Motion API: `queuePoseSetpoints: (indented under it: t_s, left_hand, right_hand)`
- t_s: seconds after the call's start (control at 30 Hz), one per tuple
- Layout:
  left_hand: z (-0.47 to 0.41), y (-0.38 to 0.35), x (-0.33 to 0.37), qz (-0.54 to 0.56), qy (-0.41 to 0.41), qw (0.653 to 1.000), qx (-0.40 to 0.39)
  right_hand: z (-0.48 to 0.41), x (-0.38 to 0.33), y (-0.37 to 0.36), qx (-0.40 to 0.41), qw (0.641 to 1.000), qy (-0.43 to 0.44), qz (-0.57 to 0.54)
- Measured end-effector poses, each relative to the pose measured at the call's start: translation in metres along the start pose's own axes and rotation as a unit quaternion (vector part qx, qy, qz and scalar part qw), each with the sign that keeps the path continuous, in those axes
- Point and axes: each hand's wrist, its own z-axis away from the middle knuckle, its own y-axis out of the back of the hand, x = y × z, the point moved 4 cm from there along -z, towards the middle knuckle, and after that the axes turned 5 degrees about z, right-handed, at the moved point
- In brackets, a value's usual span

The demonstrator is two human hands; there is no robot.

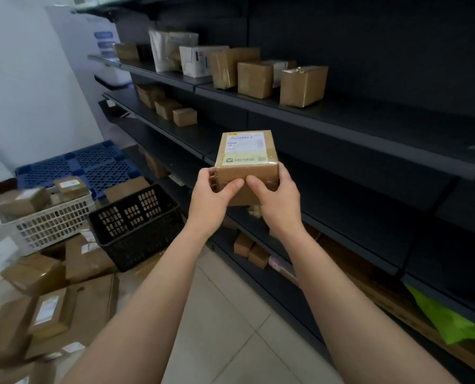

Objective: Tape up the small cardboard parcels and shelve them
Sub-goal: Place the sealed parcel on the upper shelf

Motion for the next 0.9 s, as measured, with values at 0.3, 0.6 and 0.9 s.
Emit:
queuePoseSetpoints:
  t_s: [0.3, 0.6, 0.9]
  left_hand:
    - [-0.057, -0.009, 0.017, -0.002, -0.047, 0.999, -0.015]
    - [-0.143, -0.05, 0.031, 0.054, -0.11, 0.983, -0.139]
    - [-0.202, -0.106, 0.041, 0.106, -0.126, 0.939, -0.302]
  right_hand:
    - [-0.054, -0.009, -0.003, 0.021, 0.999, 0.037, -0.011]
    - [-0.112, -0.022, 0.016, 0.17, 0.983, 0.05, 0.038]
    - [-0.134, -0.028, 0.037, 0.323, 0.94, 0.021, 0.109]
